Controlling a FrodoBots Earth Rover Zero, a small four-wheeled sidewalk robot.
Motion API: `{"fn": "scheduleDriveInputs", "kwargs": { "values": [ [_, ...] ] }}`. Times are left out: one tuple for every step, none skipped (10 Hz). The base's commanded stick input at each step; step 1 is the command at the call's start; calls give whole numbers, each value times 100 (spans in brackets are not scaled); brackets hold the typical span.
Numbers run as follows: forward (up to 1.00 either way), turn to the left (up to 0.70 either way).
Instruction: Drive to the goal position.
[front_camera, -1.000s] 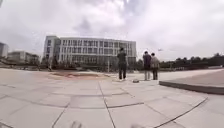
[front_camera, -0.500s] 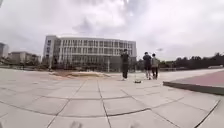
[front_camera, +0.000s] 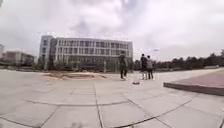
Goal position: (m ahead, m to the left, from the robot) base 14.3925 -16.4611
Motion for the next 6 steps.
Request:
{"fn": "scheduleDriveInputs", "kwargs": {
  "values": [
    [70, -3],
    [70, -3],
    [70, -3],
    [70, -3],
    [70, -3],
    [70, -3]
  ]
}}
